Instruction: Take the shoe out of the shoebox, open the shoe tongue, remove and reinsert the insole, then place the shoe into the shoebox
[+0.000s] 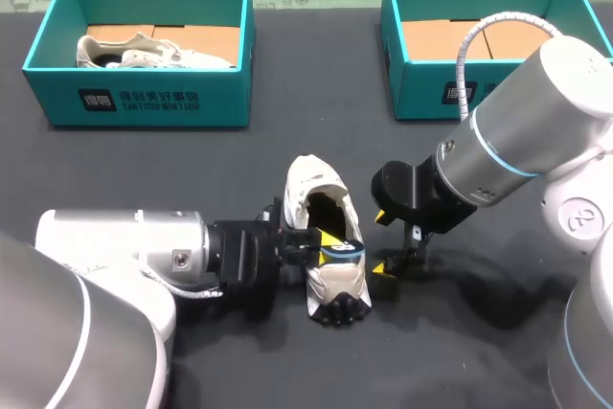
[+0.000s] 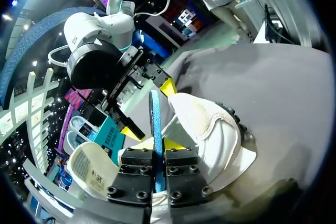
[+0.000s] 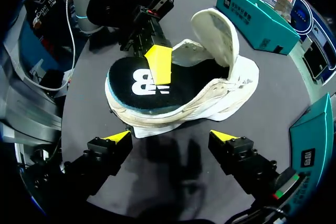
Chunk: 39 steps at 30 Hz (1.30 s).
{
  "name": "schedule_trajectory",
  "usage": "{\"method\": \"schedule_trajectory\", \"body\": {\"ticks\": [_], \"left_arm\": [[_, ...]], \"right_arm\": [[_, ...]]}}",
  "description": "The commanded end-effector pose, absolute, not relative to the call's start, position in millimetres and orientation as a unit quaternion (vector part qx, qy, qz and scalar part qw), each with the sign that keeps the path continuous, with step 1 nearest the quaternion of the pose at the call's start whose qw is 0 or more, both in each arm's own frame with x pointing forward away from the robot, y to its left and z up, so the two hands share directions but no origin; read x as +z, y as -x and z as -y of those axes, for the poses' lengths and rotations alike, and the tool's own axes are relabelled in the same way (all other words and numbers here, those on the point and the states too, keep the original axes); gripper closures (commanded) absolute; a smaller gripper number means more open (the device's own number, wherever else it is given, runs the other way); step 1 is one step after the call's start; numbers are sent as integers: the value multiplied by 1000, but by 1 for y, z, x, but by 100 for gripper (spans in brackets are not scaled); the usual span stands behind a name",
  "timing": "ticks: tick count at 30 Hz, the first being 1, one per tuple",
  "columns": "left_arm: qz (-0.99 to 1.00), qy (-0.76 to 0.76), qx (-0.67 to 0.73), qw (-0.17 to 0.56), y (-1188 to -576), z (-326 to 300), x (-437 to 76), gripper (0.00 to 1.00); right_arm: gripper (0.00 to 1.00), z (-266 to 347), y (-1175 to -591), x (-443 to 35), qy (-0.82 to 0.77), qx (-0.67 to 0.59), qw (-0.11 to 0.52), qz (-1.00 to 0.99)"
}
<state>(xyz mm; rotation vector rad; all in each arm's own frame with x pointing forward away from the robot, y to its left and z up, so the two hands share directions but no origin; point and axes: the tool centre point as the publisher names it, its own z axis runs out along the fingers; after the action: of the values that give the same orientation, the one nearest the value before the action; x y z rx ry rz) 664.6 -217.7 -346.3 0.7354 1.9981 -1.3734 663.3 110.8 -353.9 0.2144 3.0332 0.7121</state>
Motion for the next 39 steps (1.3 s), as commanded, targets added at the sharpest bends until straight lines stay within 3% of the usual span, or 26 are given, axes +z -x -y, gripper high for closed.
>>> {"method": "schedule_trajectory", "body": {"ticks": [1,3,5,7,13,23,25,27,39], "left_arm": [[-756,-271,-515,300,-667,225,-351,100],[-753,-266,-526,294,-666,224,-348,100],[-750,-264,-533,289,-664,224,-344,81],[-749,-264,-536,287,-661,224,-340,71],[-738,-266,-549,288,-654,224,-328,65],[-725,-279,-560,289,-644,227,-316,68],[-725,-280,-560,286,-643,228,-317,75],[-728,-284,-557,282,-643,228,-320,100],[-748,-299,-522,280,-658,225,-351,100]], "right_arm": [[0,-110,-662,-355,-69,228,10,-971],[0,-110,-662,-355,-69,228,10,-971],[0,-110,-662,-355,-69,228,10,-971],[0,-110,-662,-355,-69,228,10,-971],[0,-110,-662,-355,-69,228,10,-971],[0,-110,-662,-355,-69,228,10,-971],[0,-110,-662,-355,-69,228,10,-971],[0,-110,-662,-355,-69,228,10,-971],[0,-110,-662,-355,-69,228,10,-971]]}}
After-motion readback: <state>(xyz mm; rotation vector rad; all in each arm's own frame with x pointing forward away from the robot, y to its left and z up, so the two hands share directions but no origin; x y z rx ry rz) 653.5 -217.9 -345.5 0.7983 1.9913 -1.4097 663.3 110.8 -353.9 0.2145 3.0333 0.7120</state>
